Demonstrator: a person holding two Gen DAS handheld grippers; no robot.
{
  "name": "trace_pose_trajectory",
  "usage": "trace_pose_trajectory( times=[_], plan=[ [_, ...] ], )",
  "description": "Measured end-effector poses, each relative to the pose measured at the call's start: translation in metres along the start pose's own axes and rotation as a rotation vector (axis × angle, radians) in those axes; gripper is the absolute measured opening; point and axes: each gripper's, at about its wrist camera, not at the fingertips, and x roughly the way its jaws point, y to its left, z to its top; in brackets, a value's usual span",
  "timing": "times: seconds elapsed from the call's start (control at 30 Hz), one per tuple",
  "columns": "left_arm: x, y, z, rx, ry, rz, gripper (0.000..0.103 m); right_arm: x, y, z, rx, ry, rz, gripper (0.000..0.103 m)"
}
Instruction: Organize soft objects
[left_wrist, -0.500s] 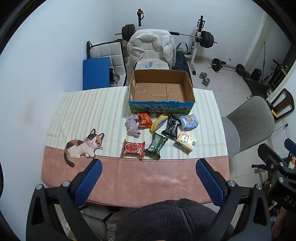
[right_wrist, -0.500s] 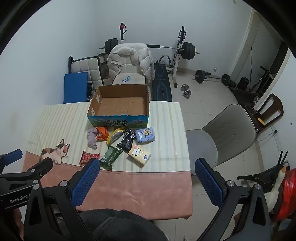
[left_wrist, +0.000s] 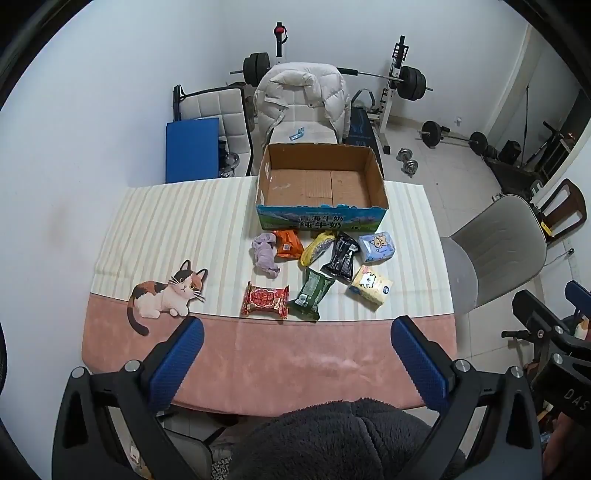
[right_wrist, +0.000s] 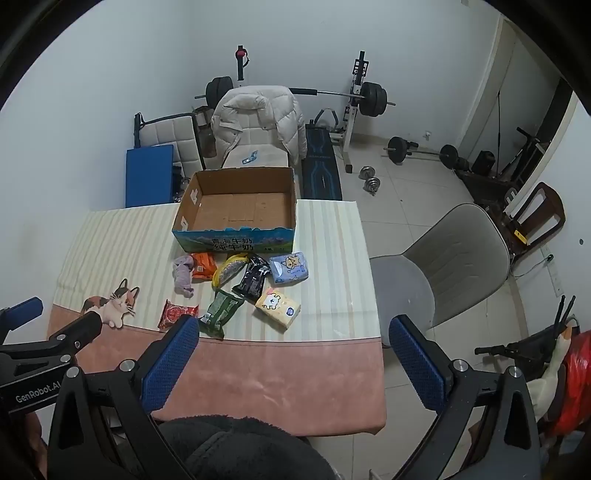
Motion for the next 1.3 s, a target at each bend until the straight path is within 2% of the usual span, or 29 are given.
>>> trace_pose_trajectory(
  times=[0.4,0.43,0.6,1.3],
  plan=[
    [-0.011,-0.002,0.0,0.002,-0.032,-0.006,0.103,0.0,-0.004,0.001,0.006,-0.013,-0.005,0.103],
    [-0.011,-0.002,0.0,0.002,-0.034,-0.006,0.103,-0.011,-0.004,0.003,0.008,-0.019,-0.007,0.103],
    [-0.014,-0.003,-0.002,0.001,-0.046,-0.01,0.103,-0.014,-0.005,0.002,0.013,-0.029,-0.006,0.103],
    [-0.018,-0.01,-0.004,-0.005,-0.052,-0.016,0.103,-0.012,-0.006,0.002,0.016,-0.039,-0.008,0.103]
  ],
)
